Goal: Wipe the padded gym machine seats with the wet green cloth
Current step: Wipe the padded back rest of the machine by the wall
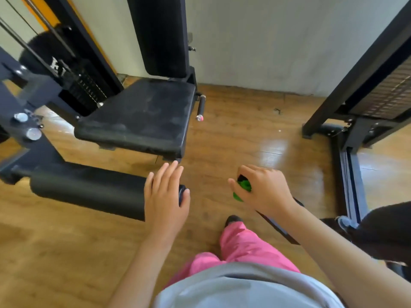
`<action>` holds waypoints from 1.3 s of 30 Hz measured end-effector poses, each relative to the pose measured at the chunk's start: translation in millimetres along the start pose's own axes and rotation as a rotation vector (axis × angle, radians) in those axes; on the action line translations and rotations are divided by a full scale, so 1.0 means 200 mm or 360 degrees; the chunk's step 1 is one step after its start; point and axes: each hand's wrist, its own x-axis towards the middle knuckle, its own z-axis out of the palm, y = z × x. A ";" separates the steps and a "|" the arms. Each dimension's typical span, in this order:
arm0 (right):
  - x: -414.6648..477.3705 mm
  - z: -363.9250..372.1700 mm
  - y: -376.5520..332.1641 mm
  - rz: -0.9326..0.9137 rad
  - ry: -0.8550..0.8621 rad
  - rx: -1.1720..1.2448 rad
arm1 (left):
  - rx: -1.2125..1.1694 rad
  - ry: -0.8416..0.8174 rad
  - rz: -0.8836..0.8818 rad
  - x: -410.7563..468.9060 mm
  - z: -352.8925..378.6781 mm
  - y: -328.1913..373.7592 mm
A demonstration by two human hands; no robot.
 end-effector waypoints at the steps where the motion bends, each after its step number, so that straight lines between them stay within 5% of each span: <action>1: 0.05 -0.01 0.05 -0.0002 0.0039 0.0047 | -0.0012 0.0024 0.0019 0.07 0.01 0.04; 11: 0.49 0.05 0.30 -0.0117 0.0140 0.0135 | -0.0006 0.0076 -0.0083 0.57 0.00 0.03; 25: 0.96 0.25 0.26 0.0220 0.0070 0.0293 | 0.0098 0.0012 -0.0108 1.06 0.06 -0.18; 34: 1.41 0.29 0.77 0.0396 0.0058 0.0346 | 0.0101 -0.0149 -0.0147 1.45 0.37 0.08; 39: 1.86 0.19 1.17 0.0277 0.0081 0.0291 | -0.0033 0.0021 -0.0127 1.94 0.50 0.31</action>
